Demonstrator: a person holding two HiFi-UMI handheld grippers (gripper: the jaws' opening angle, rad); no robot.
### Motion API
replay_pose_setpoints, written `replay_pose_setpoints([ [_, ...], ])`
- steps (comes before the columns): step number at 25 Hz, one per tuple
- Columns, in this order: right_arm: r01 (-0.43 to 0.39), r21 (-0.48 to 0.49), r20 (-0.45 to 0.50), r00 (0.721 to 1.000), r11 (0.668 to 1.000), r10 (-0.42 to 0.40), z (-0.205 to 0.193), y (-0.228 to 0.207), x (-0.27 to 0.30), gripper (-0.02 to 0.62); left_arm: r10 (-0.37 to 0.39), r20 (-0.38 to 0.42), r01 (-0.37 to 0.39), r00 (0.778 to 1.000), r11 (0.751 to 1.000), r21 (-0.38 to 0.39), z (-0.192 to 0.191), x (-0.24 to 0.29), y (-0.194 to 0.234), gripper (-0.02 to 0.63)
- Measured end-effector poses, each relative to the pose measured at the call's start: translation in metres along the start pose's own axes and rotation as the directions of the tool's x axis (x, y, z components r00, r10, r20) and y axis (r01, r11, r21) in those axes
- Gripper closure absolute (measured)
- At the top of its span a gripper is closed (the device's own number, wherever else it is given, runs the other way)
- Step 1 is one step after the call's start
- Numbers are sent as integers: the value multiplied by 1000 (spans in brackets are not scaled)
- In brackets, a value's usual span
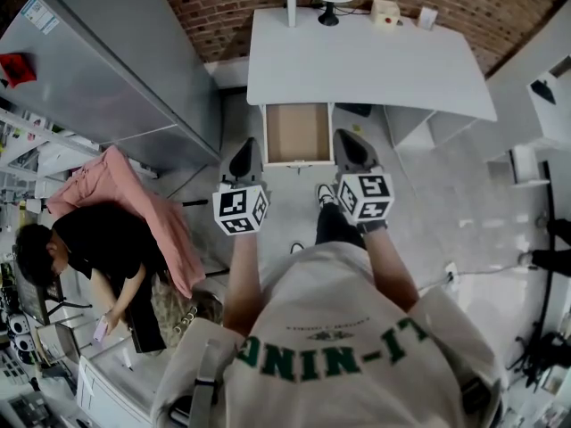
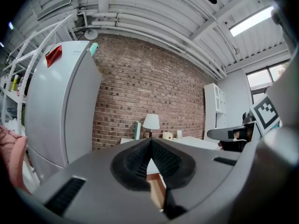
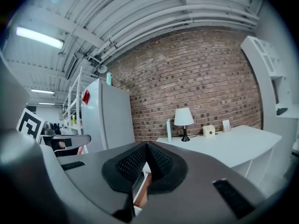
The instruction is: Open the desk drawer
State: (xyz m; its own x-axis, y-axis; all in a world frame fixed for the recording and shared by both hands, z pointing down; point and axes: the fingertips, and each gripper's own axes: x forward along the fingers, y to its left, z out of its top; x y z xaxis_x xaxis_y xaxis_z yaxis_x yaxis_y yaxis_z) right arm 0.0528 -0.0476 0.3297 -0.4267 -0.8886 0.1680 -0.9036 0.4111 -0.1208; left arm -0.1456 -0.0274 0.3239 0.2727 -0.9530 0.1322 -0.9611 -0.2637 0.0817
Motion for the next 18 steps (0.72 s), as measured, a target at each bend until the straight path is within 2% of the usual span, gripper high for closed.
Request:
replay_pose_setpoints([
  [4, -2, -13, 9, 1000, 1000, 2, 4, 0, -3, 595, -18, -9, 18, 1000, 1000, -10, -1, 0, -7, 604],
  [11, -14, 0, 14, 1000, 1000, 14, 0, 1, -9, 595, 36, 3, -36, 999, 997, 73, 6, -4, -5, 604],
  [18, -23, -17, 1, 1000, 1000, 23, 11, -12, 7, 595, 14, 2, -14, 1000, 998, 60, 13, 16, -5, 604],
])
